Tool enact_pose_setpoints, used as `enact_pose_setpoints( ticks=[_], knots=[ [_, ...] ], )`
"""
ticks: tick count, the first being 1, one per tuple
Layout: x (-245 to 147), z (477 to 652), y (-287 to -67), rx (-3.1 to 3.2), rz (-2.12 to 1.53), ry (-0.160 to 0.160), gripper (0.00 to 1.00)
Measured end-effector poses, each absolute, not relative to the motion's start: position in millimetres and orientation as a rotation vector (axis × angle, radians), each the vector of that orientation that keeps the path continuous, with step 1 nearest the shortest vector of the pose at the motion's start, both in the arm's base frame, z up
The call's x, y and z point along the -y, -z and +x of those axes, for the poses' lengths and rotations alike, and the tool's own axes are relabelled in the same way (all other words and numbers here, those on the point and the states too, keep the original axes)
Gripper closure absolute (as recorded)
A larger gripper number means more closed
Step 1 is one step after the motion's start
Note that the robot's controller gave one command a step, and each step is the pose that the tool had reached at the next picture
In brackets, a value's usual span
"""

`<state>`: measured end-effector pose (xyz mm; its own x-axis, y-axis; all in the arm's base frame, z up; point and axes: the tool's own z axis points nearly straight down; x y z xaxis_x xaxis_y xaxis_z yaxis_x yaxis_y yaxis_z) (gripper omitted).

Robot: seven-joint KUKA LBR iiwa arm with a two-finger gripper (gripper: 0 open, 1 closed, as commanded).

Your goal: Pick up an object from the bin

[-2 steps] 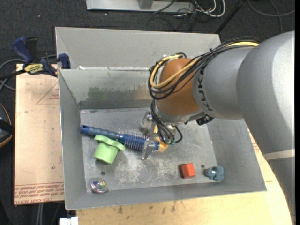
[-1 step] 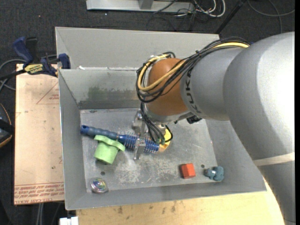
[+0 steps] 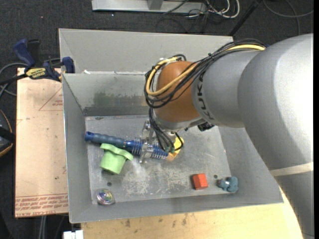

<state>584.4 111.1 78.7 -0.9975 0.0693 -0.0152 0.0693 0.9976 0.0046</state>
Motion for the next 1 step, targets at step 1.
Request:
enact_pose_setpoints(
  ticks=[1],
  knots=[
    [-111.4,586.5,-173.0,-3.131,0.107,-0.004,1.00]
  ],
)
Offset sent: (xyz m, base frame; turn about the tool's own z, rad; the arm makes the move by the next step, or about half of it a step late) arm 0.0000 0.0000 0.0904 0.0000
